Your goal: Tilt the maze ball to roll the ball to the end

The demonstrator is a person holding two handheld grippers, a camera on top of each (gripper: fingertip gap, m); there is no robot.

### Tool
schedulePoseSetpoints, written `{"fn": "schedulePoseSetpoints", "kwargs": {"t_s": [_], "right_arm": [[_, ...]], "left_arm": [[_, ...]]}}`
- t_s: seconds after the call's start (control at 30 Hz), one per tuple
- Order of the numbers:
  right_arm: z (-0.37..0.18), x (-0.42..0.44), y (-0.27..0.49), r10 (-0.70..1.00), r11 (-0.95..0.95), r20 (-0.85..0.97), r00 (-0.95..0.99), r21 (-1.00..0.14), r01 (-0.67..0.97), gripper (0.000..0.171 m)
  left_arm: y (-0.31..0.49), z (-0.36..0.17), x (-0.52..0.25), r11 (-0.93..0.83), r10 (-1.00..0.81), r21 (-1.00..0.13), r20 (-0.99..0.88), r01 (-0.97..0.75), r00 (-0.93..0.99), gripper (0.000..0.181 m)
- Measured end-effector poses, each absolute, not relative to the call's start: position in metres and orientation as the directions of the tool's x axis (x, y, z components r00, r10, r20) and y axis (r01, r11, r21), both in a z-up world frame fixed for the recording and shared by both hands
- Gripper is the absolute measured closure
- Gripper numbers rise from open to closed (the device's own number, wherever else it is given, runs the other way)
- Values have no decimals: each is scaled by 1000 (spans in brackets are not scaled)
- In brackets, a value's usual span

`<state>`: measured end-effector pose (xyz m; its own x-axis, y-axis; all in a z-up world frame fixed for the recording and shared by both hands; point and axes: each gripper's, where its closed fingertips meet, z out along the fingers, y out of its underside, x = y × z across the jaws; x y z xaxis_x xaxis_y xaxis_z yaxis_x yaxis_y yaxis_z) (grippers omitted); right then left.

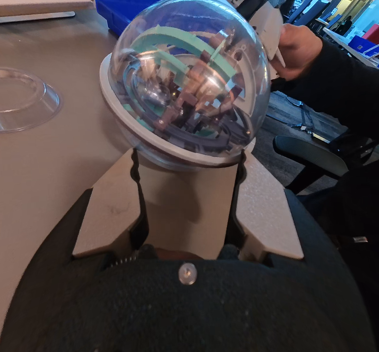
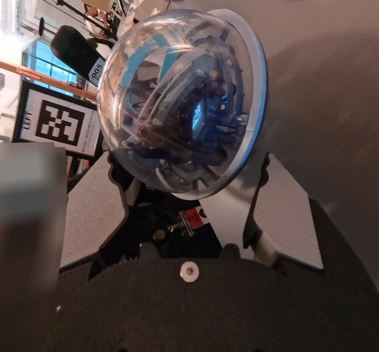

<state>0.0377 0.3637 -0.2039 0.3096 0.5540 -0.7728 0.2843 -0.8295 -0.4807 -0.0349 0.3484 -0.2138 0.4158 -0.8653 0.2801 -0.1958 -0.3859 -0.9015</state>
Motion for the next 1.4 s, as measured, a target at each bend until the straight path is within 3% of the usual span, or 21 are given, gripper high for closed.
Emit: {"fn": "schedulePoseSetpoints", "kwargs": {"t_s": [0.17, 0.37, 0.57, 0.93, 1.07, 1.27, 1.4], "right_arm": [[-200, 46, 377, 667, -743, -628, 401, -603, 292, 27], [-186, 50, 389, 830, -509, -336, 446, -782, 358, 20], [-175, 45, 379, 924, -319, -189, 332, -859, 400, 42], [-192, 42, 380, 972, -153, -28, 232, -828, 540, 34], [-197, 43, 381, 979, -167, -63, 193, -796, 582, 34], [-192, 31, 384, 986, -144, -76, 145, -828, 543, 35], [-188, 23, 390, 984, -168, -114, 139, -861, 480, 34]], "left_arm": [[351, -216, -31, -384, -866, -900, 274, -204, 419, 85], [352, -213, -27, -380, -871, -902, 273, -207, 409, 86], [352, -209, -23, -380, -875, -906, 286, -189, 390, 93], [358, -210, -24, -388, -876, -909, 312, -154, 368, 90], [355, -204, -31, -276, -923, -945, 210, -174, 322, 86], [371, -223, -37, -67, -933, -914, -85, -400, 350, 82], [377, -227, -32, -99, -936, -909, -54, -405, 349, 75]]}}
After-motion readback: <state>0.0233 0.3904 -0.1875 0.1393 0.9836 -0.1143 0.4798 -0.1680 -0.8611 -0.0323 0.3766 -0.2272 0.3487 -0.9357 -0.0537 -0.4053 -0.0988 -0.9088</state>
